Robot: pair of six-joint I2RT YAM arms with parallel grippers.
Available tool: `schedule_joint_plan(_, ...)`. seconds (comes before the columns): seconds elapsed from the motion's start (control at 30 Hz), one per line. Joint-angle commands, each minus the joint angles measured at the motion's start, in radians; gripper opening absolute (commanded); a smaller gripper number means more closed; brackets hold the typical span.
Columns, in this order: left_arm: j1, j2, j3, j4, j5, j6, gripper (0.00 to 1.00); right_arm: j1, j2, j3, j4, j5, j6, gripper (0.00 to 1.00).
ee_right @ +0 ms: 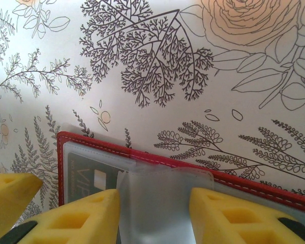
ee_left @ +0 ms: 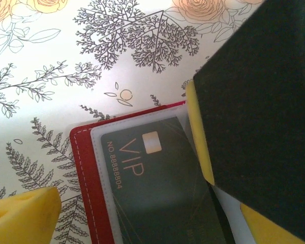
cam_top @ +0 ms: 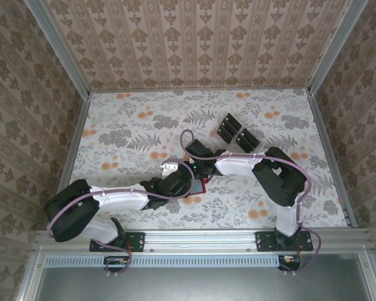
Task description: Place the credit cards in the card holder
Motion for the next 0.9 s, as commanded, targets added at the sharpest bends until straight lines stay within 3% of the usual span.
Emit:
schedule_joint_plan(0.0,-0.017,0.018,0.024,-0.051,-0.069,-0.002,1.0,-0.001,0.018,-0.027,-0.067,-0.009,0.017,0.43)
schedule_joint_plan(0.53,-0.022,0.053,0.001,-0.072,-0.081,-0.061,1.0,-0.025,-0.15,-0.097,-0.044,0.027,0.044,0.46)
schedule_joint_plan(0.87,-0.022,0.053,-0.009,-0.071,-0.081,-0.068,1.0,-0.026,-0.174,-0.161,-0.006,0.04,0.08,0.47)
